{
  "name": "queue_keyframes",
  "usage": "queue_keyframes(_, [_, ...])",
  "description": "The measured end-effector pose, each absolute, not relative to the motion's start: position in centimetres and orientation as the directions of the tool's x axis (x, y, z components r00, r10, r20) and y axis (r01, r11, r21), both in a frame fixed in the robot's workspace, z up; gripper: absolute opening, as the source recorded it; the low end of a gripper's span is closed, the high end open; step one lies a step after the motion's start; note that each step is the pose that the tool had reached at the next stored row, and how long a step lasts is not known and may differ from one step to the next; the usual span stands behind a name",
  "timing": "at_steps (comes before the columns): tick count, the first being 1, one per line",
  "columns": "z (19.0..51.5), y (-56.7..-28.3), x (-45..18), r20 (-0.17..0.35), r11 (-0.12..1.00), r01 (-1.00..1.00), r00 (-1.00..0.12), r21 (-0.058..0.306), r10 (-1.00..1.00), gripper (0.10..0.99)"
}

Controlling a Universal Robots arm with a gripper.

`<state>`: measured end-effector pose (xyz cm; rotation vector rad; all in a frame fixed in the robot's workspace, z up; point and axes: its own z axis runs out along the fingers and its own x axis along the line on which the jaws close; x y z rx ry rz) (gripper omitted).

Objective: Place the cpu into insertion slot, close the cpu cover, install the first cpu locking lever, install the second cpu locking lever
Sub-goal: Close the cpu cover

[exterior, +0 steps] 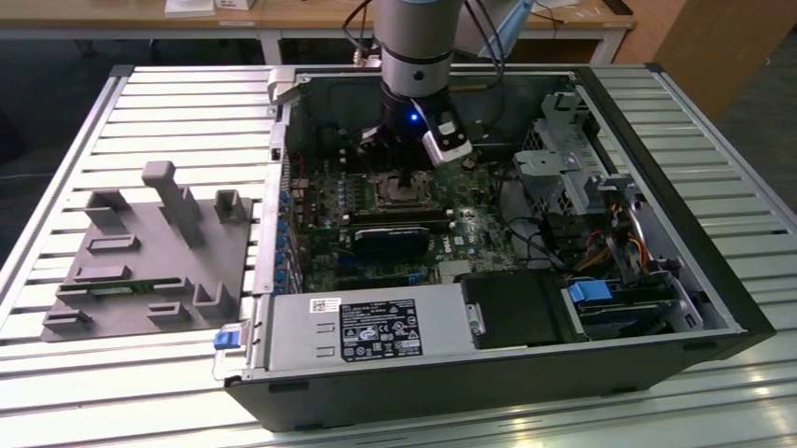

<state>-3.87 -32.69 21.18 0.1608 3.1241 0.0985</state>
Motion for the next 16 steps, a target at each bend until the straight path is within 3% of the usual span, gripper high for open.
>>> queue_keyframes(16, [23.3,-32.7,-3.9,-0.008,0.993,0.102,-0.995,0.065,0.103,0.106])
